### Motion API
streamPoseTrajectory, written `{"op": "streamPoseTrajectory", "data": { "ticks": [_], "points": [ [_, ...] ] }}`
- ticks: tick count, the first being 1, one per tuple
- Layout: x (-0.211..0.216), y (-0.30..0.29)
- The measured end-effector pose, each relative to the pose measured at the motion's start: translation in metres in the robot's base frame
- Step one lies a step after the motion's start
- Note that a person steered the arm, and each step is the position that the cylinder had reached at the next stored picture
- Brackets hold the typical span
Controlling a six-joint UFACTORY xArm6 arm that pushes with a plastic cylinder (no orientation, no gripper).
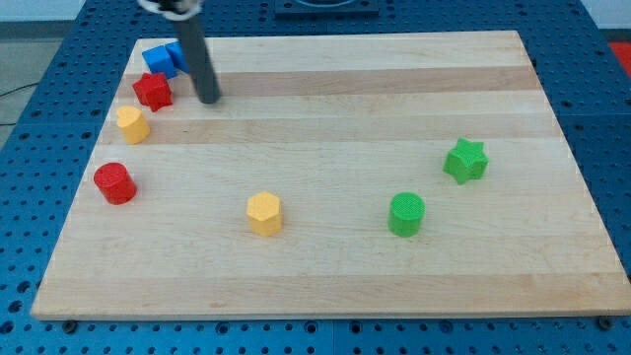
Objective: Keep blue triangle above green star
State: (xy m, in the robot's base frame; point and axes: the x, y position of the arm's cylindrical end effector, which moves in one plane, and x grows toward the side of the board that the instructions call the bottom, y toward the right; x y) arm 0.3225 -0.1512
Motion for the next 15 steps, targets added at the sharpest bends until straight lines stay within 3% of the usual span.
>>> {"op": "streamPoseTrajectory", "data": {
  "ticks": [1,2,3,4,5,7,8,10,11,12,13,14,15],
  "points": [
    [-0.024,0.018],
    [-0.086,0.089],
    [-0.13,0.054],
    [-0.13,-0.001],
    [-0.13,-0.153],
    [-0.131,-0.154],
    [-0.119,-0.146],
    [-0.085,0.005],
    [-0.075,0.023],
    [-0.103,-0.067],
    [-0.036,-0.016],
    [-0.017,0.084],
    [-0.038,0.051]
  ]
}}
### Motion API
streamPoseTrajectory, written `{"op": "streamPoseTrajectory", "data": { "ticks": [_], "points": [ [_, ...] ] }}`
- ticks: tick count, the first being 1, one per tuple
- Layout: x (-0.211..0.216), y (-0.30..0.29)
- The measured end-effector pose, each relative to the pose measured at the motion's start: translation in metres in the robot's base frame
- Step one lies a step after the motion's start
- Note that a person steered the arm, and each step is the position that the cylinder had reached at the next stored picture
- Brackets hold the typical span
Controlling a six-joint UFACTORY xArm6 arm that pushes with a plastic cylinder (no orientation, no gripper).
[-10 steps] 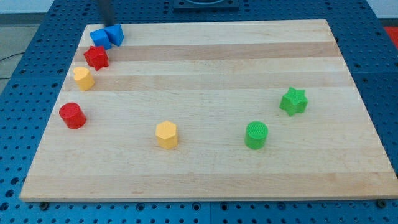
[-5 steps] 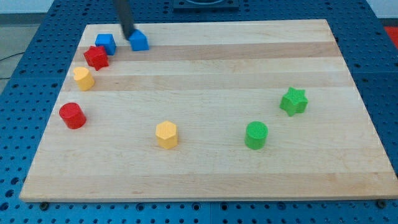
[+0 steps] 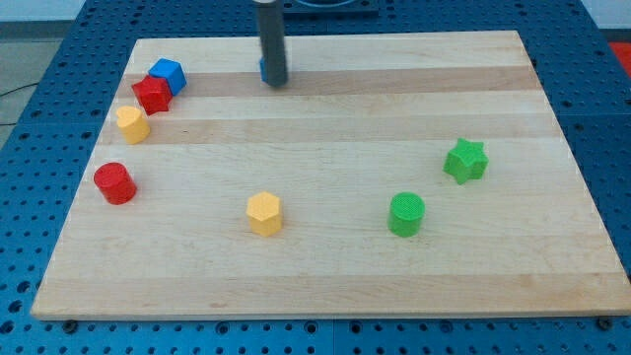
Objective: Keep blue triangle above green star
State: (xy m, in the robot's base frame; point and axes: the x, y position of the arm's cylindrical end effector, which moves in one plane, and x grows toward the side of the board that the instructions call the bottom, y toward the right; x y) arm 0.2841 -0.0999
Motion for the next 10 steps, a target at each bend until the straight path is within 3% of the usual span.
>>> {"op": "streamPoseTrajectory", "data": {
  "ticks": [1,2,3,4,6,8,10],
  "points": [
    [0.005,-0.038],
    [-0.04,-0.04],
    [-0.026,-0.016],
    [-0.001,0.052],
    [-0.029,-0.001],
    [-0.026,0.141],
    [0.027,0.17]
  ]
}}
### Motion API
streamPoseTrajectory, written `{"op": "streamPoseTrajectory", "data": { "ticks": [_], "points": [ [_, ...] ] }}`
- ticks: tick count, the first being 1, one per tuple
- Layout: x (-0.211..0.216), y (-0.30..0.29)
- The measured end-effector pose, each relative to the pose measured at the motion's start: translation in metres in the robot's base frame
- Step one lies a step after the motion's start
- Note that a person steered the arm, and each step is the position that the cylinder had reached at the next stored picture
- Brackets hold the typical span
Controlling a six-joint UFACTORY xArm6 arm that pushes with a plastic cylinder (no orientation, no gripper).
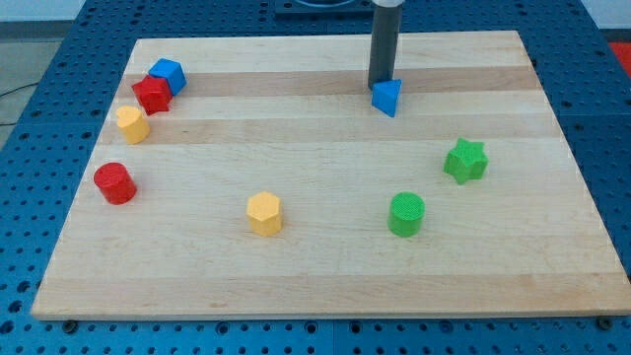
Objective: Keep blue triangle above green star
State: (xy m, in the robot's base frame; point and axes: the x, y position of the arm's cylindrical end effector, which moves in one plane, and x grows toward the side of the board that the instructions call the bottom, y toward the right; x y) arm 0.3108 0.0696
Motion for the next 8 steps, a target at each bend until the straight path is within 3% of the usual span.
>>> {"op": "streamPoseTrajectory", "data": {
  "ticks": [2,4,5,7,8],
  "points": [
    [0.053,0.031],
    [0.097,0.001],
    [0.099,0.047],
    [0.08,0.08],
    [0.081,0.014]
  ]
}}
